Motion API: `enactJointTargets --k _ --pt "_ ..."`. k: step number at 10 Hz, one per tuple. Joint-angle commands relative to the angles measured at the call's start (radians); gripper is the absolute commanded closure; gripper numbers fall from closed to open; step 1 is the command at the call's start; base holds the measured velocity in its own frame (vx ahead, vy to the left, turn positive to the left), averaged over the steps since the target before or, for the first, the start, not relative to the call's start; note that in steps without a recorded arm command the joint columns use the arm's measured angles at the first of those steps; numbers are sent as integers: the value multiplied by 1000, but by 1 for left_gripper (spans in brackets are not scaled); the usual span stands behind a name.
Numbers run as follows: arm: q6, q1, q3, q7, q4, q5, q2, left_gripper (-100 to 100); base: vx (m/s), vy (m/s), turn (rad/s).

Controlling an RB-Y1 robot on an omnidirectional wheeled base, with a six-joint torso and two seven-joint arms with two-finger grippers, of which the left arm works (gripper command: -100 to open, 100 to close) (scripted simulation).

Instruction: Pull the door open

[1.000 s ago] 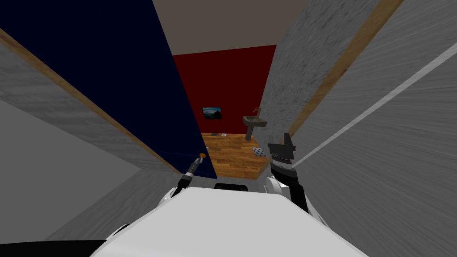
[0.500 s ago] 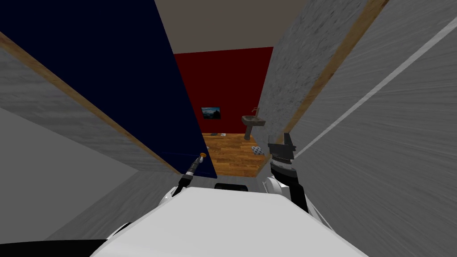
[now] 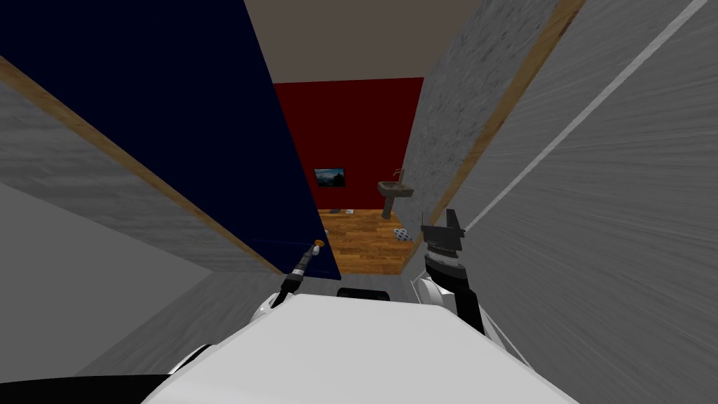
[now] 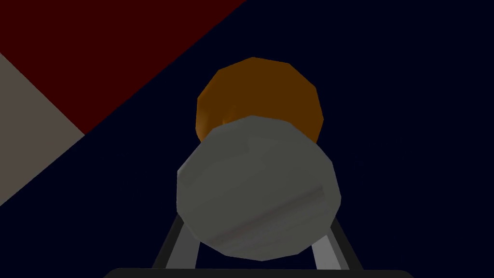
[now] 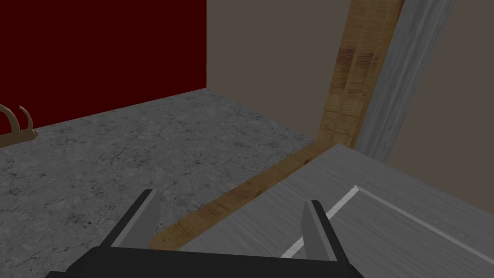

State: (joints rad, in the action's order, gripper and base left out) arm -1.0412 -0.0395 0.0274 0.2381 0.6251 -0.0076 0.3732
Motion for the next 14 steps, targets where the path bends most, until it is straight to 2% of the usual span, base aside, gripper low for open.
enactJointTargets --k 1,2,3,4,5,7,8,9,10,12,13,14 --pt "16 -12 -15 -38 26 5 -16 100 -57 29 -40" --pt "20 -9 -23 -73 27 21 -17 100 -54 29 -43" --pt "20 -9 -23 -79 27 21 -17 100 -44 22 -40" --pt "25 -6 -30 -119 28 39 -18 100 -49 27 -29" --pt "25 -6 -30 -121 28 39 -18 100 -40 24 -48" --pt "34 0 -45 -186 31 74 -19 100 -67 36 -100" --pt "34 0 -45 -205 31 74 -19 100 -58 34 -53" --pt "39 3 -53 -236 32 91 -20 100 -49 26 -54" --pt "39 3 -53 -246 32 91 -20 100 -47 17 -39" --pt "49 9 -68 -312 34 127 -22 100 -64 32 -83" --pt "49 9 -68 -330 34 127 -22 100 -66 36 -44" --pt "54 12 -76 -362 35 145 -22 100 -62 19 -95"
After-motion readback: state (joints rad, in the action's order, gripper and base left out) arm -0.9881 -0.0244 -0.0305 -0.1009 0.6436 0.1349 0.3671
